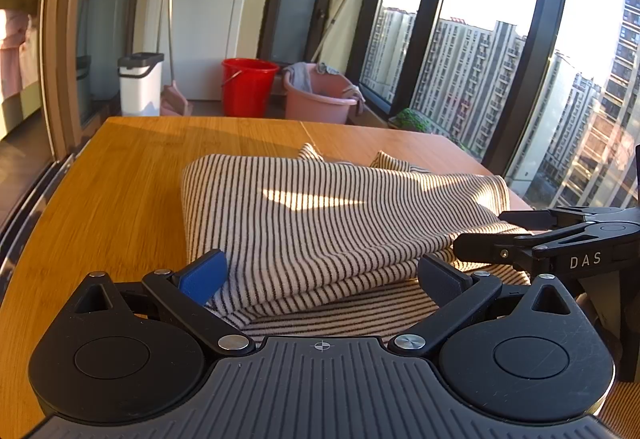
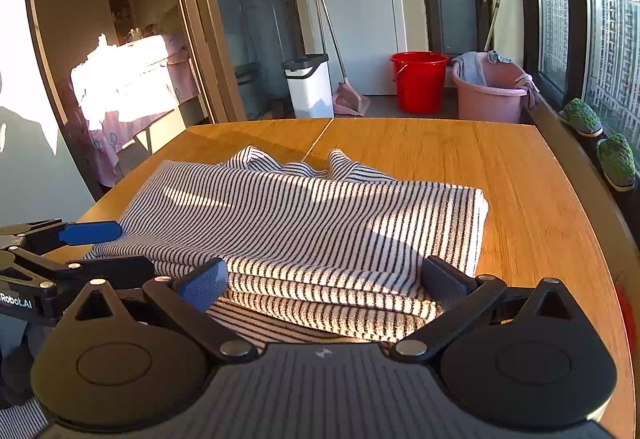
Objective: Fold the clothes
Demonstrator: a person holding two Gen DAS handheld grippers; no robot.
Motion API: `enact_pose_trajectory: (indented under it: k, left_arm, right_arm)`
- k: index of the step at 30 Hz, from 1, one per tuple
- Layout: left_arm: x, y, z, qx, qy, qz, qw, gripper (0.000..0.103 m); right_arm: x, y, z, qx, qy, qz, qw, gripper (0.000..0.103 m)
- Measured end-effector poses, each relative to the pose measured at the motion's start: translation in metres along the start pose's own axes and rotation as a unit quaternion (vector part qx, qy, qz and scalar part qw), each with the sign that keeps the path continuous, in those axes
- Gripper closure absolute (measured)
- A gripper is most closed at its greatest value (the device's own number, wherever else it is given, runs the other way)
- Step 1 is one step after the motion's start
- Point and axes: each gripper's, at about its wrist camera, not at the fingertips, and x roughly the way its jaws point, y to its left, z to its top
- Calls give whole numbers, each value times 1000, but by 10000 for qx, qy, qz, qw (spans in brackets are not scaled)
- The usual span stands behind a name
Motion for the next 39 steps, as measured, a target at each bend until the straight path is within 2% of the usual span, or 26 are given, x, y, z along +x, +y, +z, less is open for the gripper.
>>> enact_pose_trajectory:
  k: [19,23,26,28,29,30,34,37,39]
  left_arm:
    - [-1,0,-1,49,92,-124,9999,0]
    - [-1,1,-2,86,125,-101,9998,0]
    - [0,-3,-3,173,169,-27,9997,0]
    - [0,-5,-3,211,180,5,9996,0]
    - [0,-5,-3,215,182,11,9996,0]
    - [0,-6,-3,217,183,19,9996,0]
    - [0,-4,-2,193,169,5,9997,0]
    - [0,-3,-2,163,158,-19,9997,0]
    - [-1,-1,-2,142,148,-37,9998,0]
  right_arm:
    - [2,13,1,-315,67,-247,9992,0]
    - [-17,13,18,-331,-351,-176,9987,0]
    - [-30,12,50,-320,-764,-161,9964,0]
    - [-23,10,72,-360,-790,-118,9962,12]
    - [-15,9,82,-389,-683,-68,9969,30]
    - [-3,8,90,-402,-495,-30,9980,43]
    - [56,6,99,-381,242,-66,9990,44]
    - [92,4,94,-456,594,-381,9965,44]
    - [105,0,90,-373,812,-376,9953,44]
